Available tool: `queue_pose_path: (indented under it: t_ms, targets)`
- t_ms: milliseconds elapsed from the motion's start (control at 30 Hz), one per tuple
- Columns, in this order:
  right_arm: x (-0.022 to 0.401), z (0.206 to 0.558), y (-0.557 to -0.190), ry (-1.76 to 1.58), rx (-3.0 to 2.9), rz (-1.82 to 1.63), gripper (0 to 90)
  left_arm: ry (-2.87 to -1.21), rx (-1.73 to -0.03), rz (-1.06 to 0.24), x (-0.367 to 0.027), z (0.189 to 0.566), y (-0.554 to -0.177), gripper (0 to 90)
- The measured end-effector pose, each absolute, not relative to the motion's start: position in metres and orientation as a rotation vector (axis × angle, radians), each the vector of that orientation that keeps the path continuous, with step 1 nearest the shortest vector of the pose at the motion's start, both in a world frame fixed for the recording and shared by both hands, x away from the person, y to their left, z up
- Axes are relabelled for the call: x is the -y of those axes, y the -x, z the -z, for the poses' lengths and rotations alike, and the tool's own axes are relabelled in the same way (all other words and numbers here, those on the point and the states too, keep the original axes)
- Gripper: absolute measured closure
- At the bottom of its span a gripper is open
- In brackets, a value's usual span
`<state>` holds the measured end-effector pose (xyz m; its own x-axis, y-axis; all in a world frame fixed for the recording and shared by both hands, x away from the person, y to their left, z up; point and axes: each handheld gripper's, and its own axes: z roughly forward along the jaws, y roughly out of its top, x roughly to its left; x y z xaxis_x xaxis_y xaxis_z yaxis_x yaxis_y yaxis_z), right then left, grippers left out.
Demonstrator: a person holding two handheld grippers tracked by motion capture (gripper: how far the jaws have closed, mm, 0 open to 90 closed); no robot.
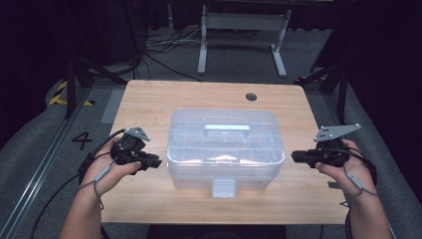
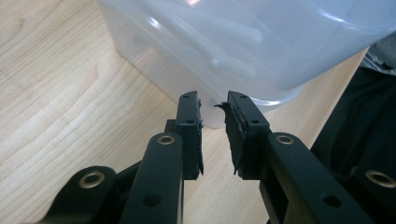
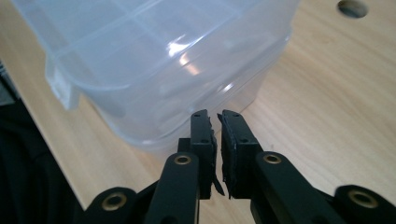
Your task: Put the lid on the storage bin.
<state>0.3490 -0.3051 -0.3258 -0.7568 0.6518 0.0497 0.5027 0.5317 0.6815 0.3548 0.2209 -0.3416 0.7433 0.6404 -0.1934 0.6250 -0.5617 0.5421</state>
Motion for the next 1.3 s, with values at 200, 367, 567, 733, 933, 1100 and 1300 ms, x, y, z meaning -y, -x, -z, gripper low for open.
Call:
queue_pose_path:
  t_ms: [200, 367, 567, 733, 933, 1100, 1300]
  targets:
    - [0.312, 0.324, -0.355, -1.011, -2.464, -1.100, 81.0, -2.286, -0.989, -0.079, -0.233, 0.340, -0.354, 71.6]
    - [0.317, 0.327, -0.360, -1.033, -2.427, -1.114, 81.1, -2.250, -1.013, -0.112, -0.241, 0.341, -0.355, 69.8]
    - [0.331, 0.332, -0.368, -1.073, -2.323, -1.136, 76.1, -2.197, -1.048, -0.184, -0.253, 0.347, -0.362, 64.3]
    - [0.342, 0.342, -0.376, -1.114, -2.272, -1.140, 69.4, -2.175, -1.065, -0.228, -0.260, 0.355, -0.369, 60.7]
    - [0.351, 0.358, -0.387, -1.150, -2.253, -1.133, 63.3, -2.150, -1.083, -0.267, -0.265, 0.366, -0.376, 56.6]
    - [0.359, 0.371, -0.395, -1.178, -2.236, -1.118, 58.4, -2.140, -1.099, -0.284, -0.267, 0.374, -0.381, 54.1]
    - [0.368, 0.387, -0.404, -1.223, -2.200, -1.115, 53.6, -2.156, -1.132, -0.329, -0.266, 0.385, -0.386, 50.5]
